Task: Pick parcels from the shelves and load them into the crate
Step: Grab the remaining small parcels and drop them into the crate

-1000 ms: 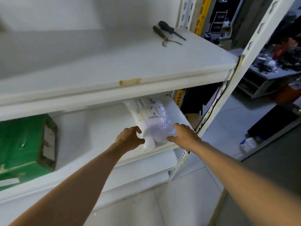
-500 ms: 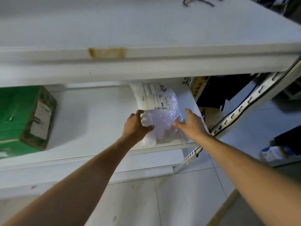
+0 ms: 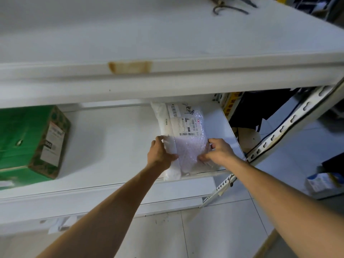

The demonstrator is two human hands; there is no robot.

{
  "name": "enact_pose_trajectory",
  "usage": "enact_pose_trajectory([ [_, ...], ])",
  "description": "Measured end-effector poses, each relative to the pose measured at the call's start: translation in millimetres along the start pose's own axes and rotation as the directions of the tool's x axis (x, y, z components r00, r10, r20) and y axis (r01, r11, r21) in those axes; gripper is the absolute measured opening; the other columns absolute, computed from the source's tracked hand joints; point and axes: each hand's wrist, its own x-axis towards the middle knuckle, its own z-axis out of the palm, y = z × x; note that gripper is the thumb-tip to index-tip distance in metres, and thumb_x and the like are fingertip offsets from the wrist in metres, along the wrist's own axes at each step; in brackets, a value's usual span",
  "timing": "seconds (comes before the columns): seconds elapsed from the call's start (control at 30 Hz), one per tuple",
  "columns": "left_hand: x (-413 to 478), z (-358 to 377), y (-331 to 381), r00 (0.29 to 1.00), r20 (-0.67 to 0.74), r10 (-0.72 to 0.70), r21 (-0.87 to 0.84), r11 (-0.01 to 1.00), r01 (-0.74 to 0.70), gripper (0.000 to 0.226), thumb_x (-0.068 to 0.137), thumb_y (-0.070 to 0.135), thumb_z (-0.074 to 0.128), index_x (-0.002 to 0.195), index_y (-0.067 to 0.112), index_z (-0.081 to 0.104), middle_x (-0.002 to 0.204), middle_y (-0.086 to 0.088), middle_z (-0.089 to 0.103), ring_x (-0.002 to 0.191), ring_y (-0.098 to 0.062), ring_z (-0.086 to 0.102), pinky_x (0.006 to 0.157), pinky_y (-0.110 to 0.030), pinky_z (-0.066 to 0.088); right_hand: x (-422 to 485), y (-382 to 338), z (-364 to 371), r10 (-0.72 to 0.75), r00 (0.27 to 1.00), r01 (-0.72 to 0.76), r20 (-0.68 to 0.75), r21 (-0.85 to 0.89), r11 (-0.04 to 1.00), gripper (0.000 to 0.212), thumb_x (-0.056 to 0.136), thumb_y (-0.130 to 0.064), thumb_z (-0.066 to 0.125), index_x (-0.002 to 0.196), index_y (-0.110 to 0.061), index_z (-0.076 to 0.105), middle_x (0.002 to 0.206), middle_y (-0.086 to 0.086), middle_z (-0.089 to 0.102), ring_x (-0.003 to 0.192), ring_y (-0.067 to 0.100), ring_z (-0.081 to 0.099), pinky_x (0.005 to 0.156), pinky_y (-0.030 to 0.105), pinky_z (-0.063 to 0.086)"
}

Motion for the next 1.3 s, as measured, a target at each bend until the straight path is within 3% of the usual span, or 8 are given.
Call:
enact_pose_trajectory([
  [0.27,-40,-49,-40,0.982,0.160,-0.105,-0.037,0.993,0.112,0.102,0.065,0.007,0.088,0.149,0.016,0.031,0.123,-0.009,0.059,0.111,-0.028,0.058,0.083,-0.035,0.053,-53,6,30,0.012,1.000,-0.008,-0.028,0.159,0.987,0.075,0.059,-0.027,0.093,0.124,-0.013,0.058,0.119,0.010,0.061,0.101,0.019,0.056,0.079,0.026,0.044],
  [0.37,-44,-64,-45,0.984,0.157,-0.085,-0.094,0.990,0.101,0.088,0.069,0.017,0.087,0.145,0.020,0.043,0.118,-0.006,0.063,0.106,-0.024,0.060,0.072,-0.025,0.048,-58,0,35,0.018,1.000,-0.021,0.015,0.195,0.980,0.104,0.061,-0.022,0.092,0.148,-0.019,0.035,0.118,0.010,0.058,0.097,0.020,0.056,0.073,0.024,0.045],
  [0.43,-43,-66,-46,0.982,0.156,-0.107,-0.247,0.958,0.144,0.076,0.072,0.013,0.085,0.139,0.018,0.049,0.121,-0.010,0.063,0.107,-0.029,0.062,0.079,-0.034,0.053,-57,-5,34,0.023,0.998,-0.033,0.053,0.210,0.977,0.114,0.060,-0.018,0.092,0.152,-0.023,0.026,0.113,0.005,0.057,0.101,0.021,0.057,0.075,0.027,0.048],
  [0.63,-50,-64,-50,0.989,0.119,-0.093,-0.333,0.934,0.128,0.068,0.069,-0.010,0.079,0.128,0.016,0.059,0.114,-0.010,0.067,0.101,-0.034,0.066,0.088,-0.049,0.056,-68,-16,47,-0.013,0.981,-0.045,0.193,0.293,0.955,0.074,0.060,-0.002,0.089,0.120,-0.017,0.048,0.121,0.000,0.062,0.117,0.022,0.057,0.099,0.041,0.049],
  [0.83,-66,-92,-51,0.993,0.119,0.020,-0.324,0.946,0.020,0.057,0.062,-0.017,0.076,0.106,0.017,0.061,0.106,-0.004,0.065,0.093,-0.032,0.066,0.075,-0.044,0.058,-103,-18,57,-0.053,0.995,0.017,0.083,0.382,0.924,0.055,0.069,0.002,0.082,0.112,-0.022,0.055,0.099,-0.010,0.065,0.088,0.004,0.061,0.063,0.020,0.052],
  [1.0,-66,-119,-53,0.968,0.191,0.163,-0.295,0.950,-0.102,0.050,0.062,-0.019,0.077,0.095,0.015,0.058,0.101,-0.004,0.065,0.082,-0.029,0.069,0.066,-0.037,0.058,-137,-43,58,-0.049,0.992,0.097,-0.116,0.455,0.885,0.050,0.074,0.003,0.079,0.118,-0.015,0.060,0.108,0.007,0.067,0.098,0.023,0.063,0.078,0.033,0.056],
  [1.13,-73,-131,-55,0.889,0.356,0.286,-0.251,0.946,-0.204,0.050,0.065,-0.018,0.076,0.096,0.017,0.060,0.102,-0.002,0.067,0.076,-0.024,0.071,0.060,-0.029,0.058,-195,-47,71,0.062,0.959,0.084,-0.275,0.489,0.868,0.056,0.069,0.009,0.080,0.120,-0.006,0.064,0.105,0.011,0.070,0.080,0.017,0.064,0.052,0.010,0.045],
  [1.3,-104,-140,-56,0.772,0.530,0.352,-0.272,0.932,-0.238,0.062,0.062,-0.021,0.075,0.107,0.021,0.064,0.103,-0.008,0.068,0.080,-0.026,0.068,0.060,-0.027,0.055,-279,-50,100,0.205,0.886,0.055,-0.417,0.533,0.845,0.057,0.070,0.006,0.079,0.122,-0.013,0.066,0.114,0.008,0.070,0.107,0.029,0.063,0.094,0.040,0.052],
])
